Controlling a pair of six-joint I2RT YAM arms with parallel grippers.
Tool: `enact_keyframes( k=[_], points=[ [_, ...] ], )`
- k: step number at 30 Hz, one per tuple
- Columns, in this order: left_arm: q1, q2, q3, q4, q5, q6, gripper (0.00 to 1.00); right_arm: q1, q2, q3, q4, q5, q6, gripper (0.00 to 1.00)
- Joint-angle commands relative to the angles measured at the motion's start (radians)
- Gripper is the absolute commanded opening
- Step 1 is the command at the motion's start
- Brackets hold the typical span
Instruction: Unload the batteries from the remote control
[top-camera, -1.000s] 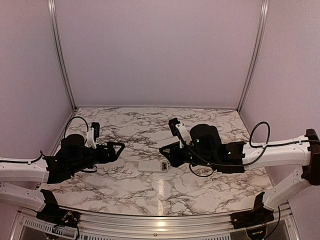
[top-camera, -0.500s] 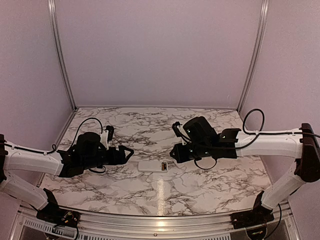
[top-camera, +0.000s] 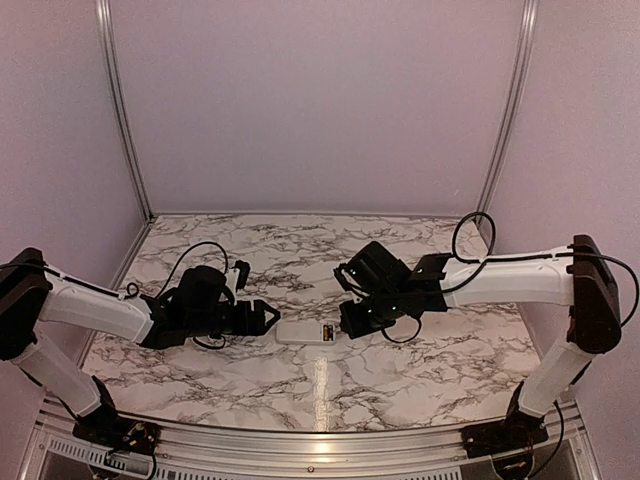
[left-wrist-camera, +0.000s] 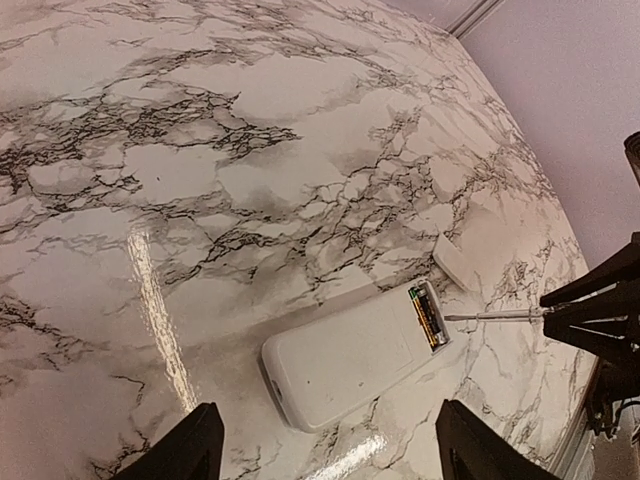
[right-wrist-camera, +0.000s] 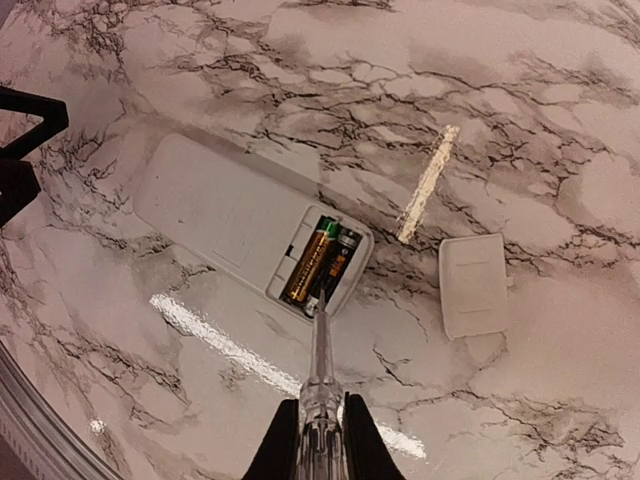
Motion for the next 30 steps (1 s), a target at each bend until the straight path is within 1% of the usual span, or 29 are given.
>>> enact_keyframes(
  k=[1,10,19,30],
  points=[
    [-0.007,0.055,0.049,-0.015,0.026,0.021,0.75,-0.004,0.031,0.038,-0.026,0.010,-0.006,0.00],
    [-0.024,0.106,0.096,-0.069,0.004,0.027,0.73,-0.004,0.051,0.065,-0.023,0.006,-0.019,0.00],
    [-0.029,0.160,0.132,-0.097,-0.004,0.026,0.71,-0.004,0.042,0.103,-0.065,0.040,-0.025,0.00],
    [-0.042,0.205,0.170,-0.133,0.005,0.028,0.70,-0.004,0.089,0.119,-0.040,0.022,-0.030,0.00]
  ],
)
